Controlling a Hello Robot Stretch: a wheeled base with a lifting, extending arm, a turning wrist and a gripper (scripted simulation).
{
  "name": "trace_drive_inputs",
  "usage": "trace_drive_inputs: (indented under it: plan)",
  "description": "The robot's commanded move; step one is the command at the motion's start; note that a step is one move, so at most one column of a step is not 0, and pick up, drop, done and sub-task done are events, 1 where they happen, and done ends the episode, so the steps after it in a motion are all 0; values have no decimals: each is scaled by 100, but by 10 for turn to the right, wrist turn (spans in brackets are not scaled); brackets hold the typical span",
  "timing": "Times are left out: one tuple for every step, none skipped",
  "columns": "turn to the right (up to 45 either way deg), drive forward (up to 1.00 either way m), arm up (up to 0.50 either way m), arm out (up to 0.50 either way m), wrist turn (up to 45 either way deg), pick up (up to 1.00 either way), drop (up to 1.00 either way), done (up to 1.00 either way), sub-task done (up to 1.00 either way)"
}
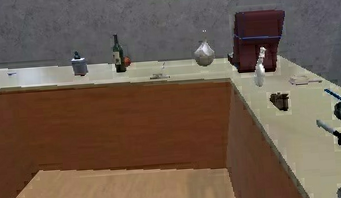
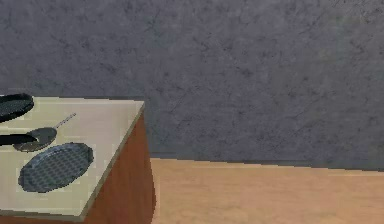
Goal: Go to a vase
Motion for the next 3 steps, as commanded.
trace_drive_inputs:
  plan:
    - [30,0,0,0,0,0,0,0,0]
    - [-30,0,0,0,0,0,0,0,0]
    - [0,10,0,0,0,0,0,0,0]
